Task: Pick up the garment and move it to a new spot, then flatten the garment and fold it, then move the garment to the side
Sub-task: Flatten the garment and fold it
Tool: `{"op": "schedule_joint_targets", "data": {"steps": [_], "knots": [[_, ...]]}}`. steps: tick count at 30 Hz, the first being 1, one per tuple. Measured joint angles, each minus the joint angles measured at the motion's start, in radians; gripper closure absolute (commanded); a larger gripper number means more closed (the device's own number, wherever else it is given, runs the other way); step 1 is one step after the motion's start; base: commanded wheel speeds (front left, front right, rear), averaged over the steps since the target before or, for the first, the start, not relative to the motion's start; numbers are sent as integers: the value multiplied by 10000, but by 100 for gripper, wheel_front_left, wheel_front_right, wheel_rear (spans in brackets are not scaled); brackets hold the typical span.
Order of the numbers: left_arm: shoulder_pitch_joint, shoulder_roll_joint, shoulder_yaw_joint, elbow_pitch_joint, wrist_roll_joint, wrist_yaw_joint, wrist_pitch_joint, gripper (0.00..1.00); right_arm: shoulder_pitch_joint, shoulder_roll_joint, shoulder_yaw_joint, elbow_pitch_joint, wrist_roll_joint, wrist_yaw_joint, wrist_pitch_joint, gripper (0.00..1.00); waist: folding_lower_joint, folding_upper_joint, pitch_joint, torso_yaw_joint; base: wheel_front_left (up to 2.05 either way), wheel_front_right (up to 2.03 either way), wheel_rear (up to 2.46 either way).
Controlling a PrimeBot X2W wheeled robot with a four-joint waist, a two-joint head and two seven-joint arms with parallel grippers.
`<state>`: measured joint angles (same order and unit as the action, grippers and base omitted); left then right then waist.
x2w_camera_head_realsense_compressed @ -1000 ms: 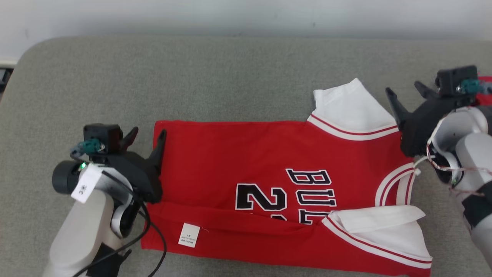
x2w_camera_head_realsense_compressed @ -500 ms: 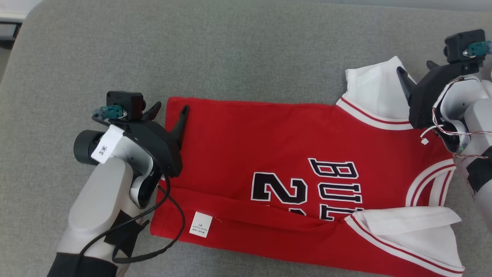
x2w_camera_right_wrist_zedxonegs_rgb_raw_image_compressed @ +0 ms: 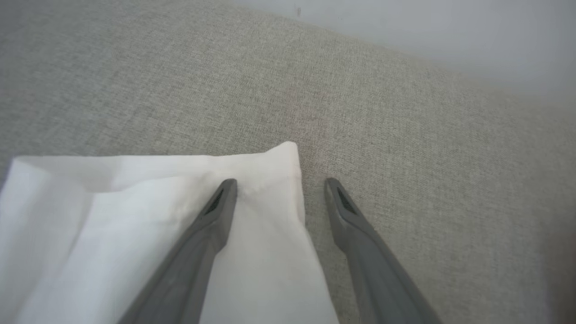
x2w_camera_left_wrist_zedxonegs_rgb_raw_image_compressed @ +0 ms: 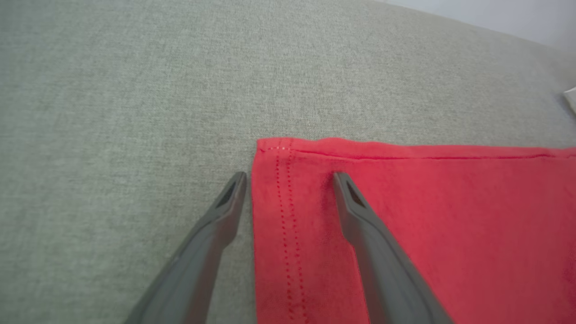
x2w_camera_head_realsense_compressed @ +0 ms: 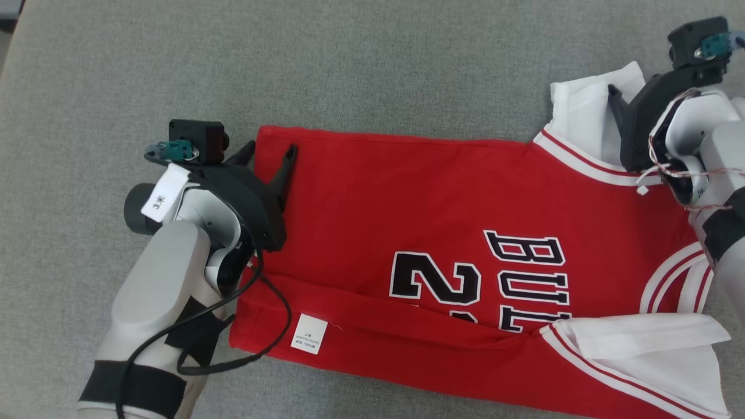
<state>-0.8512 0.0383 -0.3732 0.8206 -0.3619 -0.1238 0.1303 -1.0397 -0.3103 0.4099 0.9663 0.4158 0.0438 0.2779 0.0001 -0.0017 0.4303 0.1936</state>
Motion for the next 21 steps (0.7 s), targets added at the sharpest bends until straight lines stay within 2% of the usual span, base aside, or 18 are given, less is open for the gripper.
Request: {"op": "schedule_joint_targets", "data": {"steps": [2, 3, 4, 5, 6, 15, 21], "knots": [[-74, -27, -25, 82, -194, 0, -6, 0, -177, 21, 19, 151, -42, -46, -23, 0, -1, 0, 92, 15, 0, 0, 0], [-138, -31, -54, 134, -236, 0, -19, 0, -261, 29, 50, 226, -79, -61, -56, 20, -1, -1, 135, 18, 0, 0, 0], [-201, -35, -50, 180, -284, -2, -52, 2, -360, 50, 73, 305, -111, -77, -65, 54, -1, -1, 178, 17, 0, 0, 0], [-244, -36, -54, 276, -326, -8, -50, 67, -435, 71, 92, 337, -132, -86, -79, 98, -1, 0, 221, 14, 0, 0, 0], [-269, -36, -54, 353, -347, -8, -69, 100, -517, 109, 121, 376, -136, -86, -161, 100, -1, 0, 261, 8, 0, 0, 0], [-584, -58, -211, 784, -391, -10, -614, 100, -607, -92, 157, 961, -234, 94, -940, 100, -1, 0, 207, -23, 0, 0, 0], [-584, -54, -127, 930, -453, -12, -1147, 100, -603, -219, -153, 963, -98, 242, -2025, 100, -1, 0, 7, -30, 0, 0, 0]]}}
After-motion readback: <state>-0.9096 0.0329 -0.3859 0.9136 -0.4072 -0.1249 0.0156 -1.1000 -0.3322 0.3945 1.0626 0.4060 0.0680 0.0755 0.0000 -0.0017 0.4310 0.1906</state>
